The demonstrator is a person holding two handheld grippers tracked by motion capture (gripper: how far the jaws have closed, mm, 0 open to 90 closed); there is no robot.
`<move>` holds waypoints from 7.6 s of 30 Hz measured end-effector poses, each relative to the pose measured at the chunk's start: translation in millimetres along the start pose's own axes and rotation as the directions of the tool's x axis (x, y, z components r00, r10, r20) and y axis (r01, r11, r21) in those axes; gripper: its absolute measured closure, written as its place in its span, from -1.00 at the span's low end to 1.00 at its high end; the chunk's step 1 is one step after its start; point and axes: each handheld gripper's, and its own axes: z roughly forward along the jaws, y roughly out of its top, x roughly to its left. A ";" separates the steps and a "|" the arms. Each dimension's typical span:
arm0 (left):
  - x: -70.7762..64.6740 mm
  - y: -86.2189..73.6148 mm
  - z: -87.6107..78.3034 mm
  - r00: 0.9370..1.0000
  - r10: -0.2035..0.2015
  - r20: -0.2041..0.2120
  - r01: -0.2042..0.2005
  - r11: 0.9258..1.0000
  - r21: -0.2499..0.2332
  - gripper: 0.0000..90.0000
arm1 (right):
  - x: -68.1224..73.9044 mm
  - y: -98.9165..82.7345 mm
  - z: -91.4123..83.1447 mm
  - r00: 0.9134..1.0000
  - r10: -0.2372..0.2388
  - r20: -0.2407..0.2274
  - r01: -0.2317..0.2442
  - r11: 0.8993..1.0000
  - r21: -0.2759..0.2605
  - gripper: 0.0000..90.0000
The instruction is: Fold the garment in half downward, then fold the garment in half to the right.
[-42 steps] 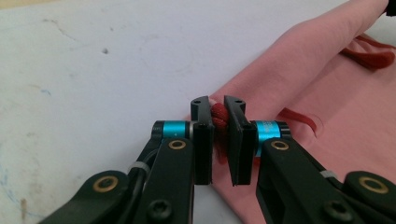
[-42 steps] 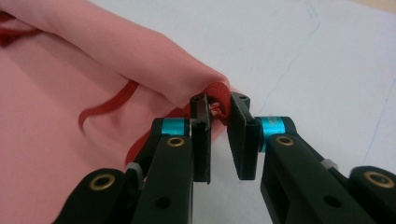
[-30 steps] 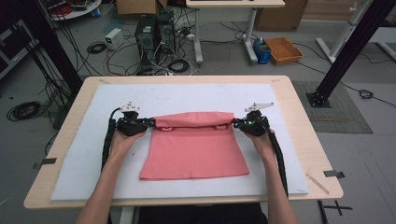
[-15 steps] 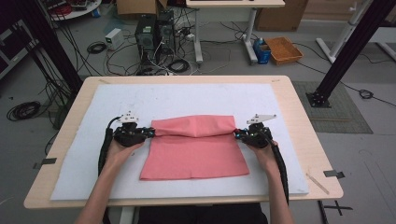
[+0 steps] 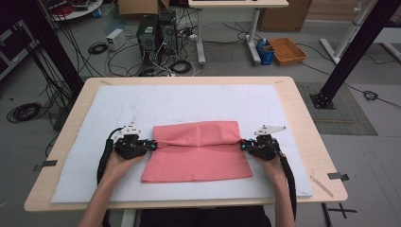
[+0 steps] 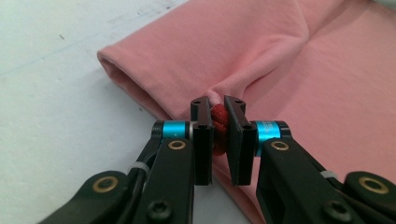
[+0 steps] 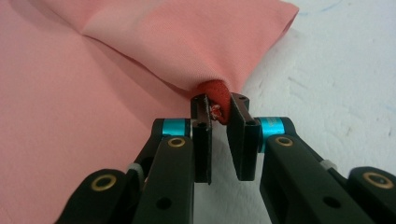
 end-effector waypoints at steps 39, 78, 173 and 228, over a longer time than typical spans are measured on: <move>-38.7 -34.9 -36.1 0.987 0.103 0.120 -0.109 0.993 0.049 0.82 | 42.9 -45.0 -46.3 0.996 -0.079 -0.030 0.079 0.997 0.006 0.79; -42.9 -54.2 -56.9 0.976 0.041 0.213 -0.056 0.996 0.065 0.55 | 53.2 -63.7 -69.7 0.995 -0.007 -0.099 0.012 0.999 0.053 0.59; -66.8 -48.3 -63.2 0.995 0.102 0.013 -0.102 0.995 -0.015 -0.36 | 33.9 -34.3 -41.8 0.994 0.022 0.103 -0.013 0.996 -0.088 -0.55; -78.5 -69.7 -52.8 0.996 0.038 -0.075 -0.038 0.999 0.008 0.74 | 71.8 32.2 -6.5 0.994 -0.110 -0.014 0.108 0.987 -0.117 -0.55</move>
